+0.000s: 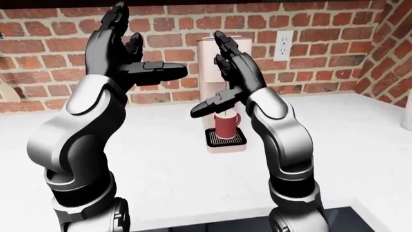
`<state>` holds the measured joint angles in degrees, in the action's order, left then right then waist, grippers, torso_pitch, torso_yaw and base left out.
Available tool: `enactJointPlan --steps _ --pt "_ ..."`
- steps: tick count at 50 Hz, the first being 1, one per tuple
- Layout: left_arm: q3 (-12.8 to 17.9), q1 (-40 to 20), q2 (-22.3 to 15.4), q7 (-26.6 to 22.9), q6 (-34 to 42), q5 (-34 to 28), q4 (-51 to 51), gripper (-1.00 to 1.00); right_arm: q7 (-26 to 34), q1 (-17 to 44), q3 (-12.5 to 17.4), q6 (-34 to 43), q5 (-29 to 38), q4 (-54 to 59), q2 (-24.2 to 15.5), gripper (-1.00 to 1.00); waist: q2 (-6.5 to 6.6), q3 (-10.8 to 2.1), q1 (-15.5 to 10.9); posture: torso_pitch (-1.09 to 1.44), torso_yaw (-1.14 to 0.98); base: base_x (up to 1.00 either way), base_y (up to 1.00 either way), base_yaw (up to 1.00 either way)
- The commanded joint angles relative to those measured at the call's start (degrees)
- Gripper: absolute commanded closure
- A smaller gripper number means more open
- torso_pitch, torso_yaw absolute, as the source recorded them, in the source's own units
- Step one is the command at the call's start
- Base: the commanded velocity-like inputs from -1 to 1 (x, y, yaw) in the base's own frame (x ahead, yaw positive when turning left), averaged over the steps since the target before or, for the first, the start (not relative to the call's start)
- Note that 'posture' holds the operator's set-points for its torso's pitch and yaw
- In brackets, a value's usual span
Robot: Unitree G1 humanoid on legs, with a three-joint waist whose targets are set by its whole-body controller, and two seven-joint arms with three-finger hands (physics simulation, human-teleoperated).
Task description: Press the button on the coffee machine to serve coffee.
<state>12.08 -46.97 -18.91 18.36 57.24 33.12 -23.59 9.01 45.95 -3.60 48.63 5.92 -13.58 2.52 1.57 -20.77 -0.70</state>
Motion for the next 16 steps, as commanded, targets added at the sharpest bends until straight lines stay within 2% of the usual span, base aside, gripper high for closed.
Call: enactJointPlan --steps 1,16 --pt "0.6 -1.7 -0.5 -0.1 -1.6 -0.2 -0.6 -1.00 -0.6 2.0 0.7 -2.3 0.1 -0.4 -0.3 -1.00 0.14 -0.05 0.0 -0.58 0.00 0.00 0.00 0.00" --pt "0.5 -1.7 -0.3 0.1 -1.4 -0.3 -0.7 -1.00 -0.8 2.0 0.6 -3.5 -0.2 1.4 -0.3 -1.00 -0.04 0.16 -0.3 -0.58 0.00 0.00 0.00 0.00"
